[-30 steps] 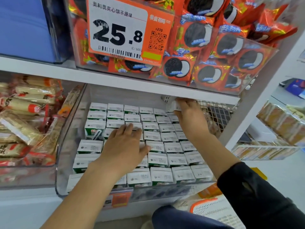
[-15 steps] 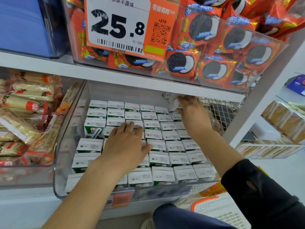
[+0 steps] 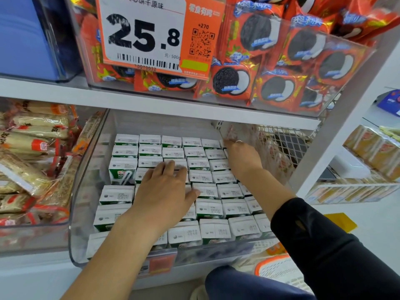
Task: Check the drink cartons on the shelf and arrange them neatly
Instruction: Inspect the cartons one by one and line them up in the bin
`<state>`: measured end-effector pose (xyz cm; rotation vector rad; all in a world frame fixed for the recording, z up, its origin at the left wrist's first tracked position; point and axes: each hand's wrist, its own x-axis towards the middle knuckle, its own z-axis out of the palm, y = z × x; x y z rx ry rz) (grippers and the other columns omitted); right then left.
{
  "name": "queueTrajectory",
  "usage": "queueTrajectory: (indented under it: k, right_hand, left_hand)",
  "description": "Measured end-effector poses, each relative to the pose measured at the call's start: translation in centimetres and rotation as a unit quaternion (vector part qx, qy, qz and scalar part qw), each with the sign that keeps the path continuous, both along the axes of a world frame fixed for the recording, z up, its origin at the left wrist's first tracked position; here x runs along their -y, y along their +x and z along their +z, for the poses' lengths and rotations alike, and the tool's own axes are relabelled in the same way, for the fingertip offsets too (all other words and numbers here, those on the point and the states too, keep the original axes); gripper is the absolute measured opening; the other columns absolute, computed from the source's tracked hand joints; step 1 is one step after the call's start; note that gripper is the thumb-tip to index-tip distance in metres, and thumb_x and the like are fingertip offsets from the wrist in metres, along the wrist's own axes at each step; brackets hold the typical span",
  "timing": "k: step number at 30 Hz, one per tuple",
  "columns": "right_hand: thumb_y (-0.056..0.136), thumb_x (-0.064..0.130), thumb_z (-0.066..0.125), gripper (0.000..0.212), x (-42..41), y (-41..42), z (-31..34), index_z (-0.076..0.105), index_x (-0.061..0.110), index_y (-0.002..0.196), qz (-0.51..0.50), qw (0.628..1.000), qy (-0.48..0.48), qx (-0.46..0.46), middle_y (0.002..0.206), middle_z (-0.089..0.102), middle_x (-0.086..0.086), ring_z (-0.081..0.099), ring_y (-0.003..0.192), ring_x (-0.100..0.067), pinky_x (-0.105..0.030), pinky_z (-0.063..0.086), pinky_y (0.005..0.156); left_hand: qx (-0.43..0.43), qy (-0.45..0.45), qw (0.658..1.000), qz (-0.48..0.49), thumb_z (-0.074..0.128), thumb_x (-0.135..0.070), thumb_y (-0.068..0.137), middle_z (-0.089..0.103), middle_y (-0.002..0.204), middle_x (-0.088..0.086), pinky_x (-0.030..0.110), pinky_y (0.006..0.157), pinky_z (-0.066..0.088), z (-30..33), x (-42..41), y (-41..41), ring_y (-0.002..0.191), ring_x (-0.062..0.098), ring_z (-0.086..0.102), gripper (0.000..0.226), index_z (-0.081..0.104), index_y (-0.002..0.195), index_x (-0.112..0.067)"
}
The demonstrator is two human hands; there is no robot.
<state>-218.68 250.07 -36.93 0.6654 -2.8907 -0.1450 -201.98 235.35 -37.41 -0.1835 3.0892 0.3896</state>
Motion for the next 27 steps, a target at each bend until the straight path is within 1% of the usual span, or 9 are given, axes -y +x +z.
queueTrajectory:
  k: [2,6,8,11,13,15,20,24,27]
  right_hand:
    - [0.083,-0.015,0.04,0.056,-0.2,-0.1,0.2,0.048,0.011,0.132,-0.005,1.0,0.001,0.015,0.114,0.058,-0.015,0.061,0.097,-0.032,-0.031,0.045,0.065]
    - [0.089,-0.007,0.042,0.031,-1.0,-0.5,1.2,0.059,0.006,0.111,0.004,0.999,0.031,0.03,0.108,0.062,-0.015,0.061,0.096,-0.032,-0.032,0.046,0.068]
    - [0.092,-0.001,0.043,0.025,-1.4,-0.6,1.6,0.059,0.005,0.11,0.032,0.997,0.062,0.035,0.11,0.062,-0.014,0.061,0.097,-0.029,-0.031,0.046,0.07]
    - [0.096,0.003,0.042,0.027,-1.5,-1.0,2.1,0.055,0.006,0.119,0.053,0.993,0.096,0.043,0.117,0.058,-0.012,0.059,0.101,-0.025,-0.028,0.047,0.074]
    - [0.097,0.006,0.043,0.031,-1.1,-1.5,2.5,0.049,0.007,0.127,0.05,0.992,0.093,0.064,0.121,0.054,-0.014,0.057,0.105,-0.028,-0.032,0.05,0.083]
    - [0.097,0.009,0.045,0.033,-0.8,-1.8,3.0,0.046,0.007,0.13,0.054,0.99,0.089,0.097,0.124,0.051,-0.016,0.055,0.108,-0.031,-0.036,0.049,0.087]
    - [0.096,0.016,0.053,0.036,0.0,-2.9,3.7,0.051,0.009,0.131,0.059,0.982,0.116,0.138,0.131,0.046,-0.015,0.051,0.115,-0.03,-0.034,0.045,0.093]
    - [0.097,0.022,0.052,0.041,-0.3,-2.6,2.8,0.046,0.016,0.136,0.05,0.989,0.086,0.113,0.133,0.04,-0.014,0.045,0.119,-0.031,-0.035,0.039,0.095]
    - [0.098,0.021,0.048,0.038,-1.2,-1.9,2.2,0.042,0.013,0.135,0.057,0.993,0.025,0.099,0.136,0.039,-0.015,0.039,0.125,-0.032,-0.036,0.036,0.099]
  left_hand:
    - [-0.001,-0.002,1.0,-0.001,0.024,-0.06,0.096,0.008,0.161,0.003,0.037,0.118,0.007,0.0,0.0,0.0,0.148,0.022,0.004,0.068,0.015,0.152,-0.022]
    - [0.0,-0.001,1.0,-0.002,0.025,-0.06,0.096,0.008,0.161,0.004,0.038,0.118,0.007,0.0,0.0,-0.1,0.148,0.023,0.004,0.068,0.014,0.152,-0.022]
    - [-0.001,-0.003,1.0,-0.002,0.025,-0.06,0.096,0.008,0.161,0.005,0.038,0.118,0.007,-0.1,0.0,-0.1,0.148,0.023,0.004,0.069,0.014,0.152,-0.022]
    - [-0.007,-0.004,1.0,0.0,0.025,-0.06,0.096,0.009,0.161,0.006,0.038,0.118,0.007,-0.2,0.0,0.0,0.148,0.024,0.005,0.068,0.014,0.152,-0.022]
    - [-0.009,0.0,1.0,0.0,0.025,-0.06,0.096,0.009,0.161,0.006,0.038,0.119,0.006,-0.3,0.0,0.0,0.148,0.024,0.004,0.069,0.014,0.152,-0.022]
    - [-0.007,0.004,1.0,0.0,0.025,-0.06,0.096,0.007,0.161,0.006,0.038,0.119,0.005,-0.3,0.0,0.0,0.148,0.023,0.002,0.069,0.013,0.153,-0.022]
    - [-0.006,0.005,1.0,0.003,0.025,-0.06,0.096,0.005,0.162,0.005,0.039,0.119,0.004,-0.4,0.1,-0.1,0.148,0.023,0.002,0.069,0.013,0.153,-0.023]
    - [-0.006,0.005,1.0,0.002,0.026,-0.06,0.096,0.007,0.161,0.005,0.039,0.119,0.005,-0.3,0.1,-0.2,0.148,0.024,0.003,0.068,0.014,0.152,-0.023]
    - [-0.008,0.007,1.0,0.002,0.026,-0.06,0.096,0.008,0.161,0.005,0.039,0.119,0.006,-0.2,0.0,-0.2,0.148,0.023,0.003,0.067,0.016,0.152,-0.023]
